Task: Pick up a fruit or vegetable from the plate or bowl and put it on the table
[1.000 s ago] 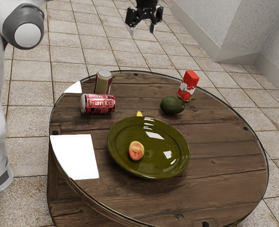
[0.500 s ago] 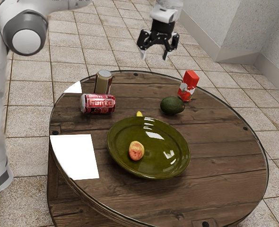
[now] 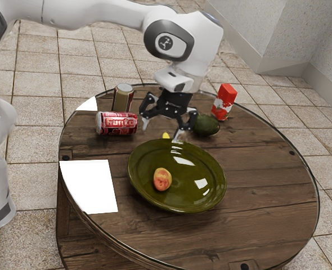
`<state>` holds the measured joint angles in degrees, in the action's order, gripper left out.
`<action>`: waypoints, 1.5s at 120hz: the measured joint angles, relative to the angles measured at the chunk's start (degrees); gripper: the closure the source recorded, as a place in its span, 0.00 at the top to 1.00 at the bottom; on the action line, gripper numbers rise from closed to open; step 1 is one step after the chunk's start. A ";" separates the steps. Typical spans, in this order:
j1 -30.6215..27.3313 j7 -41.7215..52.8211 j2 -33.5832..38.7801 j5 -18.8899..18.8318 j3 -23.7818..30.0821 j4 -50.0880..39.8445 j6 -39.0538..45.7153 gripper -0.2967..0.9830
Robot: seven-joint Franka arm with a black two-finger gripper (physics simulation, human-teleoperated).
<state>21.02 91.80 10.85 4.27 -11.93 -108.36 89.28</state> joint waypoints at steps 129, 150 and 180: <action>10.07 2.38 -5.10 -3.00 -1.34 -9.88 17.60 0.77; 10.72 2.50 -7.41 -2.78 -1.34 -9.94 18.41 0.77; 10.42 2.62 -7.87 -2.70 -1.34 -9.93 18.88 0.77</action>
<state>31.44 94.42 2.98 1.57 -13.27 -118.29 108.17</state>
